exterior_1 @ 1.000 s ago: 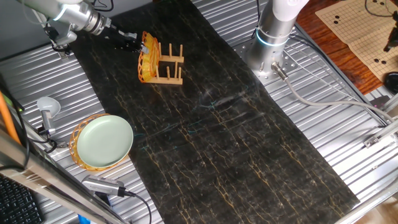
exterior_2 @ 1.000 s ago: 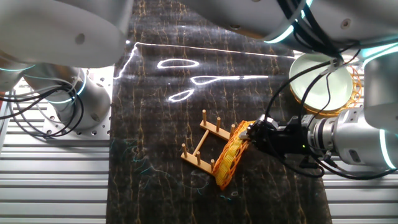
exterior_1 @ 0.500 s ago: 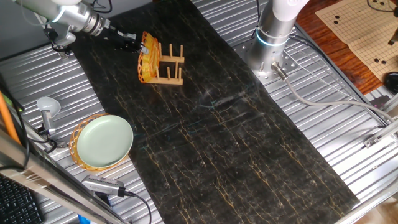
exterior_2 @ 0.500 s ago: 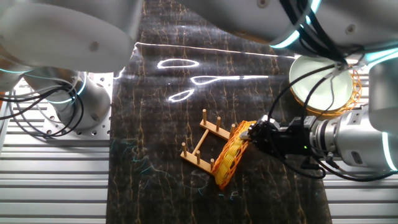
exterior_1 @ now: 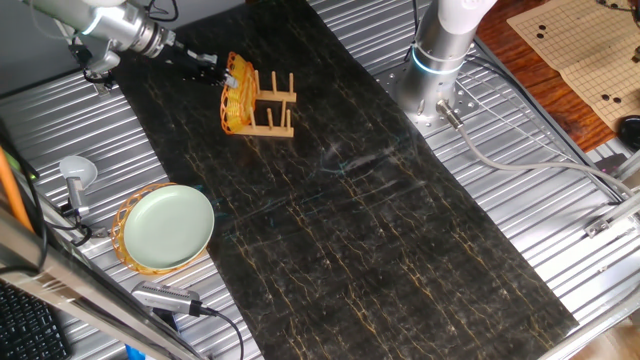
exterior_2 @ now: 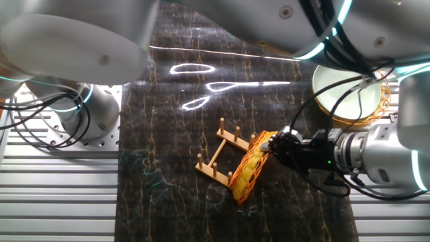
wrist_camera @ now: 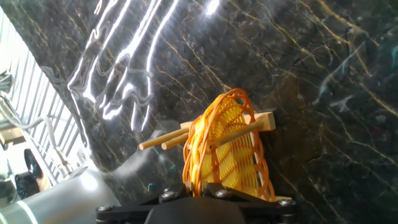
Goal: Take the dish off the dish rack
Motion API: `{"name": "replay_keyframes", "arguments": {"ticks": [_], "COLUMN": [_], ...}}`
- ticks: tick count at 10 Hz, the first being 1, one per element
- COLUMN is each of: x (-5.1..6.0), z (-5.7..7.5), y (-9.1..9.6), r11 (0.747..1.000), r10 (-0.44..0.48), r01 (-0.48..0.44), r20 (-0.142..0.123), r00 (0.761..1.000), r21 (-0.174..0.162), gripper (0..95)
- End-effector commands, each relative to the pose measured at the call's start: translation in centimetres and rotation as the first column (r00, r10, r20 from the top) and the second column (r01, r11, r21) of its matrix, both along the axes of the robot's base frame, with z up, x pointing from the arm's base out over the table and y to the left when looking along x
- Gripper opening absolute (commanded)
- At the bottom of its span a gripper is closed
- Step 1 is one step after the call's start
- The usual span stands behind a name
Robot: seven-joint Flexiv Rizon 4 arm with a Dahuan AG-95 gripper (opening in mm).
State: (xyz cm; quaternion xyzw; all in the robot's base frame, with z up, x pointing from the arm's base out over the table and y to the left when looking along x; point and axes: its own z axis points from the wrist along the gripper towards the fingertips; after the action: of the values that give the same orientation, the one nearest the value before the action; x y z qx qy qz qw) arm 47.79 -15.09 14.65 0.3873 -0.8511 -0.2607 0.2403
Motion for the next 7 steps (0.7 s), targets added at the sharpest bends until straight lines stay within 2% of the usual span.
{"name": "replay_keyframes", "arguments": {"ticks": [1, 3, 7], "x": [0.15, 0.16, 0.16], "z": [-0.01, -0.01, -0.02], "y": [0.03, 0.03, 0.03], "r11": [1.000, 0.999, 0.998], "r10": [-0.004, -0.002, 0.007], "r01": [0.004, 0.001, -0.010], "r20": [0.003, 0.012, 0.046], "r00": [1.000, 1.000, 0.999], "r21": [0.013, 0.032, 0.069], "gripper": [0.0, 0.0, 0.0]}}
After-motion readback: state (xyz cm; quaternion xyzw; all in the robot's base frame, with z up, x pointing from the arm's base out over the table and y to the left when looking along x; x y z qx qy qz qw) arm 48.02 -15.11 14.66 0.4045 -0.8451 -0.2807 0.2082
